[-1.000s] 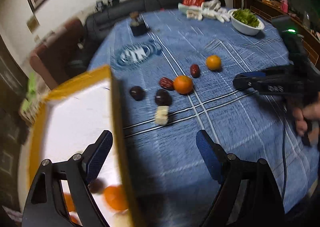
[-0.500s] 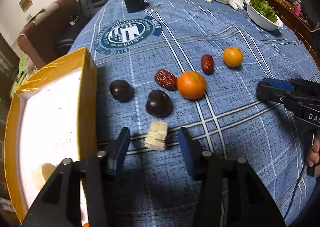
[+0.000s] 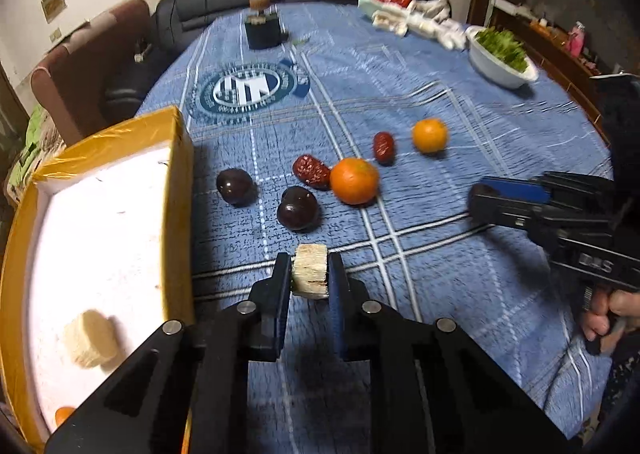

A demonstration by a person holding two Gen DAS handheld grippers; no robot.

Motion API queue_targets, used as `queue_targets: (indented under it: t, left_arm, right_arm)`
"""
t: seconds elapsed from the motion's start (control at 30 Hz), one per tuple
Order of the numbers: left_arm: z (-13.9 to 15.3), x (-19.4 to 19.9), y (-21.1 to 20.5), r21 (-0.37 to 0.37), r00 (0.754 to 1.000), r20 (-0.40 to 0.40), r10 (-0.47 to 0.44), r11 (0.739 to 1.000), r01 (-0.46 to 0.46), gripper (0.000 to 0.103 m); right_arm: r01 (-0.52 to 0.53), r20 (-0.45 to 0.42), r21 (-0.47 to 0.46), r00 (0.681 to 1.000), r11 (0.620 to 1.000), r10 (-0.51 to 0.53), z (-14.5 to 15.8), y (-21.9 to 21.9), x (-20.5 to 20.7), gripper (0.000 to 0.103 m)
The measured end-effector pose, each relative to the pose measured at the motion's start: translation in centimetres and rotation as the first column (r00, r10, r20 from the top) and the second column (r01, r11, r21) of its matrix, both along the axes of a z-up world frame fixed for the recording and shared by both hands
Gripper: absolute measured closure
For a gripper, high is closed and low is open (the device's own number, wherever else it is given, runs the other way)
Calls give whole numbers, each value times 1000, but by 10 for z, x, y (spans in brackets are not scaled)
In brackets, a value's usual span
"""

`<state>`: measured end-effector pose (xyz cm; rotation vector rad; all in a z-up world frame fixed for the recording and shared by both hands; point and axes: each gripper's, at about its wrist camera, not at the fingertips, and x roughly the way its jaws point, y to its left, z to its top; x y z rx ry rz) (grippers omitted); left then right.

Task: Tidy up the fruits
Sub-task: 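Grasp a dark plum with the right gripper while the left grasps a small white cube, then place the plum and white cube into the tray and open both grippers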

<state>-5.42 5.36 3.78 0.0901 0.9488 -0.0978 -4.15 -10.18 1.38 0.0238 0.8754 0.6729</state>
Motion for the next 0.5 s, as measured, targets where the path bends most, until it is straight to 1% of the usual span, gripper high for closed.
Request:
queue_targets:
  t: [0.07,0.17,0.23,0.37,0.5]
  left_arm:
    - [14,-17,8,-47,999,35,0,999,2,88]
    - [32,-43,24,-89,996,85,19,996,-11,88]
    - [42,-60,39,-109,993,113,43,994,-31,88]
    - [48,-84,73,-109,984,143,110,989,-95,88]
    - [42,-95,101,-95,972,151,177,982,-164,87]
  right_arm:
    - [-7,-4,23,1000,1000,7,2,2,-2,75]
    - [-23,-1,14,1000,1000,23,6,12,-9,75]
    - [-56,6,15,998,998,56,12,27,-18,75]
    - [-148,43,22,988,989,147,32,68,-37,75]
    - [-231,91,49,970,972,226,50,115,-55,75]
